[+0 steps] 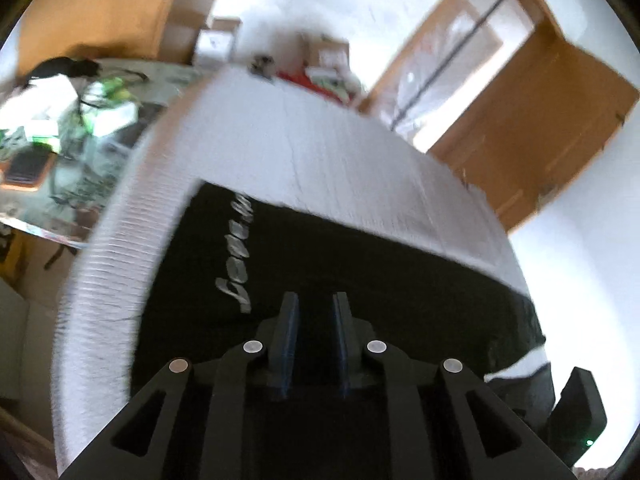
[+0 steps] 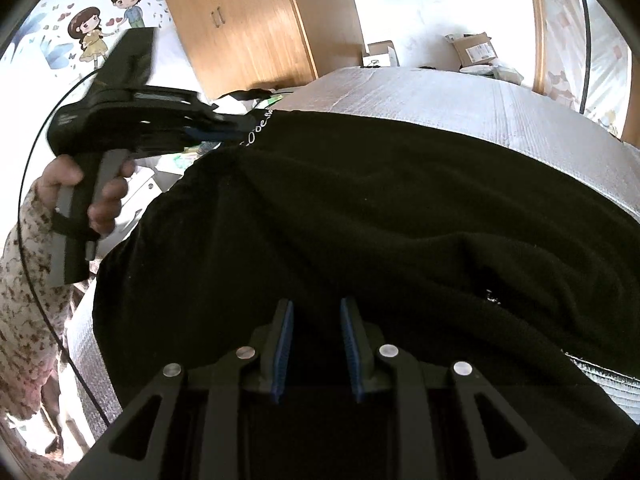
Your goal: Fold clothes
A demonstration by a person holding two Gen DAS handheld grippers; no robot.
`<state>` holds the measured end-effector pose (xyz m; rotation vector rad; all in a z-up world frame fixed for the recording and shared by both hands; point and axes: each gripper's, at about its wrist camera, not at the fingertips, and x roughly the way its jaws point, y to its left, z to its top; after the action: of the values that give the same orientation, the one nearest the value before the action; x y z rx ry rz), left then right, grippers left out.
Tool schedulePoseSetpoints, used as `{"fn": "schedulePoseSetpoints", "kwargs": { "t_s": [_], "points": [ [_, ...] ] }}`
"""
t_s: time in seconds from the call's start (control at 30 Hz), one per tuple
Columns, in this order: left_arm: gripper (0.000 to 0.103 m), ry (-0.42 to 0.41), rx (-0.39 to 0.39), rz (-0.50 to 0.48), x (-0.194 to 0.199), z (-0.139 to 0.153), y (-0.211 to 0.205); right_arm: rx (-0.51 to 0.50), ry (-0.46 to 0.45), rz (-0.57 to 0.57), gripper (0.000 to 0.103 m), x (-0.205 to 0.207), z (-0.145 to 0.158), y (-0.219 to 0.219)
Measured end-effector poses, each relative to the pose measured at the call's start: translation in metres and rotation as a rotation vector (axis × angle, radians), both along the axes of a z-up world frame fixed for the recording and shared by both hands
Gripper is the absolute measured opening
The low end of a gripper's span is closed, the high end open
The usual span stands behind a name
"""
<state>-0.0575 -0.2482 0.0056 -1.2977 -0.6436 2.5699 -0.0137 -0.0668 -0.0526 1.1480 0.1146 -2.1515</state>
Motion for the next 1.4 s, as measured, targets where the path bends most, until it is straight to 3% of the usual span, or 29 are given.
{"fn": "schedulePoseSetpoints", "kwargs": {
  "t_s": [0.17,0.37,0.63,0.83,0.97,1.13,1.2,1.4],
  "points": [
    [0.017,-0.074,-0.075,-0.089,-0.020,-0.016,0.022,-0.004,-0.001,0.002,0.025,0.000,-0.001,0.003],
    [0.013,-0.084,-0.082,0.006,-0.044,-0.019,0.006,-0.026,-0.009,-0.001,0.025,-0.001,-0.002,0.007],
    [0.007,-0.068,0.030,0.088,-0.059,-0.030,-0.017,-0.049,-0.023,-0.004,0.025,0.000,-0.003,0.012],
    [0.007,-0.067,-0.001,0.085,-0.057,-0.022,-0.015,-0.050,-0.023,-0.004,0.025,0.002,-0.003,0.014],
    [0.008,-0.056,-0.066,0.140,-0.052,-0.013,-0.025,-0.046,-0.021,-0.004,0.025,0.003,-0.002,0.014],
    [0.010,-0.067,-0.017,0.172,-0.037,-0.016,-0.045,-0.035,-0.020,0.008,0.025,0.001,0.000,0.012],
    [0.011,-0.064,-0.037,0.192,-0.030,-0.013,-0.047,-0.037,-0.020,0.010,0.025,0.002,0.004,0.015],
    [0.014,-0.018,-0.088,0.229,-0.014,0.007,-0.056,-0.164,-0.056,0.053,0.025,-0.005,0.029,0.037]
  ]
}}
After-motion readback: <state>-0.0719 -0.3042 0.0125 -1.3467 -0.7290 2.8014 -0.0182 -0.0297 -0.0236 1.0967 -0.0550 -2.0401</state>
